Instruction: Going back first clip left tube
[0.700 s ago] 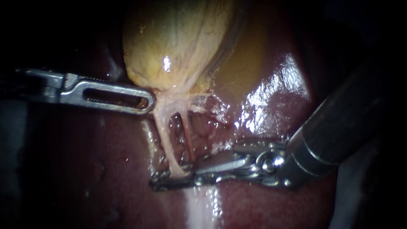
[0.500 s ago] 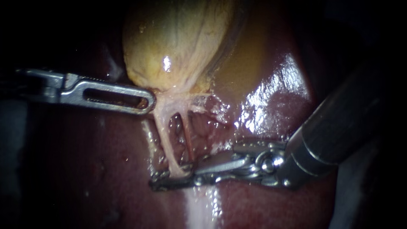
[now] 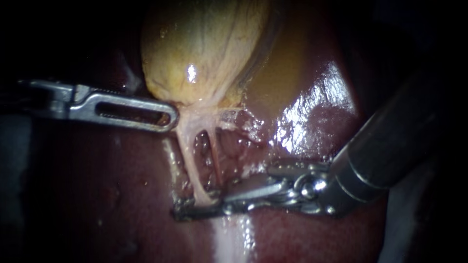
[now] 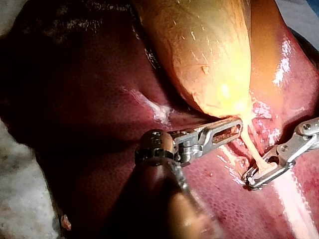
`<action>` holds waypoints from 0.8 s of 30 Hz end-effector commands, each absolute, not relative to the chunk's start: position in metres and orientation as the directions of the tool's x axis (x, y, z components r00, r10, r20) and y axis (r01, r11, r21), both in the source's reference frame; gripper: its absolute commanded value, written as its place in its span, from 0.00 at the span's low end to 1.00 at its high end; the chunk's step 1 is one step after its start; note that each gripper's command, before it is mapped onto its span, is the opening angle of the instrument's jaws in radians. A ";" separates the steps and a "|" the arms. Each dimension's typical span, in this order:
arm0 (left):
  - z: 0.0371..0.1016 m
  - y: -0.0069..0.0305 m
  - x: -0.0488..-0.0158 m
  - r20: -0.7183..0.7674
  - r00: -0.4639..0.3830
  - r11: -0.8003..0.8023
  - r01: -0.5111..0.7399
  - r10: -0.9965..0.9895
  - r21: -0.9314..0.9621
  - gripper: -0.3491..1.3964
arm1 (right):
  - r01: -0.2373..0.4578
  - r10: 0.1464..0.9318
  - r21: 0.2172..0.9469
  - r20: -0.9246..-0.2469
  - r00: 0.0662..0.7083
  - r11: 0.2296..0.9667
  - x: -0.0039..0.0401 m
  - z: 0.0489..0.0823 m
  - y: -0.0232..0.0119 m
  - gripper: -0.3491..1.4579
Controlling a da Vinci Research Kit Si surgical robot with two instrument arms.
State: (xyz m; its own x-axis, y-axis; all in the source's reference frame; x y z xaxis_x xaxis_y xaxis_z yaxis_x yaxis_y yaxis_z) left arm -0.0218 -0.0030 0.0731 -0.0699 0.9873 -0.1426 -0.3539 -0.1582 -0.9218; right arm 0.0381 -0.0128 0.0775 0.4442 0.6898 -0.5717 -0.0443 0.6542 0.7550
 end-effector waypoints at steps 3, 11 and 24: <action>0.0730 -0.0031 -0.0217 -0.142 -0.070 -0.158 -0.354 0.987 -0.922 0.00 | -0.054 0.666 0.718 -0.611 0.428 0.694 0.0380 0.0770 -0.0120 0.47; 0.0730 -0.0031 -0.0217 -0.142 -0.070 -0.158 -0.354 0.987 -0.922 0.00 | -0.046 0.642 0.695 -0.635 0.430 0.718 0.0368 0.0763 -0.0109 0.47; 0.0730 -0.0031 -0.0216 -0.142 -0.070 -0.158 -0.354 0.987 -0.922 0.00 | 0.017 0.648 0.730 -0.617 0.447 0.683 0.0341 0.0737 -0.0096 0.47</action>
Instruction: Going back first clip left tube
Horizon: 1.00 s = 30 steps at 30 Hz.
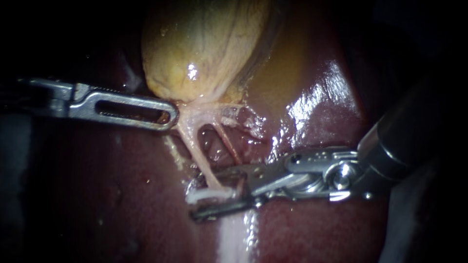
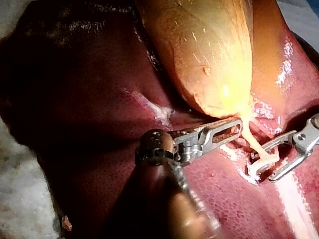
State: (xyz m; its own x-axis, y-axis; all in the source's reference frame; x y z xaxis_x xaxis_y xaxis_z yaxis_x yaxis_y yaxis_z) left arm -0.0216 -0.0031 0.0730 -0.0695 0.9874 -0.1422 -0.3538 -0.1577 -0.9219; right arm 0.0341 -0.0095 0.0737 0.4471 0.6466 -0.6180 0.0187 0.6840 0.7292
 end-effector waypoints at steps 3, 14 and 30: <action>0.0730 -0.0031 -0.0216 -0.142 -0.070 -0.158 -0.354 0.987 -0.922 0.00 | 0.022 0.649 0.734 -0.613 0.450 0.679 0.0331 0.0725 -0.0091 0.47; 0.0730 -0.0031 -0.0216 -0.143 -0.070 -0.158 -0.354 0.987 -0.922 0.00 | 0.028 0.621 0.709 -0.635 0.460 0.705 0.0290 0.0688 -0.0058 0.47; 0.0733 -0.0033 -0.0219 -0.145 -0.067 -0.159 -0.357 0.987 -0.920 0.00 | 0.036 0.526 0.603 -0.721 0.452 0.797 0.0233 0.0657 -0.0022 0.47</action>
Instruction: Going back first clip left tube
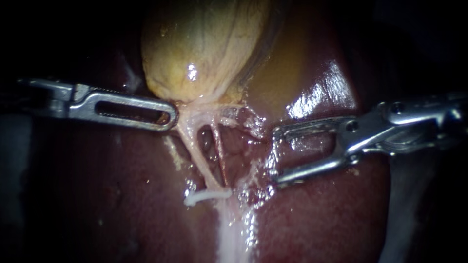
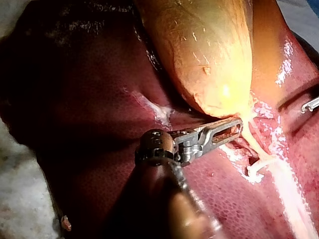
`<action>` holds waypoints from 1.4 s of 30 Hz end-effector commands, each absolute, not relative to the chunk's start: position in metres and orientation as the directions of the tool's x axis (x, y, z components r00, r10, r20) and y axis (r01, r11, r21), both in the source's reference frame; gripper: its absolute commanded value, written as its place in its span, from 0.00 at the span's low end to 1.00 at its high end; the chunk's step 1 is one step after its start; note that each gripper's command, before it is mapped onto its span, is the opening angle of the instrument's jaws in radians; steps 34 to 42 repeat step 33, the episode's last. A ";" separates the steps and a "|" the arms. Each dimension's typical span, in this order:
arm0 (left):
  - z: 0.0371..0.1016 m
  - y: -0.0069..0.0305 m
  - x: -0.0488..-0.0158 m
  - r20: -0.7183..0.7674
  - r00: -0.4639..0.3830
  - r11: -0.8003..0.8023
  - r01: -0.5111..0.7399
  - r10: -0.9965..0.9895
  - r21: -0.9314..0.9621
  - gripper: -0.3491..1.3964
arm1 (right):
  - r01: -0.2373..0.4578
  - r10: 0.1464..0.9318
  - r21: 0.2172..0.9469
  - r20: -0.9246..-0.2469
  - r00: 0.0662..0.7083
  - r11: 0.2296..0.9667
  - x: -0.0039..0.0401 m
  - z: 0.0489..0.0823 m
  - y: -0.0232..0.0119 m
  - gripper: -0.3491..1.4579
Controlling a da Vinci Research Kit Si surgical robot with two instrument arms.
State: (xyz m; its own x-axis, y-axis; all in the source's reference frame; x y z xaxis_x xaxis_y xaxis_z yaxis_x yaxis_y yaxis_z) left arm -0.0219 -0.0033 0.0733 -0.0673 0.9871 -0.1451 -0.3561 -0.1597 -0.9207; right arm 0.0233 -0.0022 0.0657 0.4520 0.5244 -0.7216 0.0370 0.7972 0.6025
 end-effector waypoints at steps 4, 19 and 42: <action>0.0741 -0.0035 -0.0226 -0.147 -0.070 -0.163 -0.355 0.987 -0.921 0.00 | 0.039 0.519 0.599 -0.724 0.454 0.800 0.0232 0.0656 -0.0023 0.47; 0.0779 -0.0046 -0.0270 -0.159 -0.099 -0.184 -0.343 0.982 -0.921 0.00 | 0.040 0.521 0.599 -0.726 0.449 0.800 0.0232 0.0655 -0.0025 0.47; 0.0779 -0.0046 -0.0270 -0.160 -0.100 -0.185 -0.343 0.982 -0.921 0.00 | 0.038 0.524 0.599 -0.727 0.444 0.799 0.0233 0.0655 -0.0024 0.47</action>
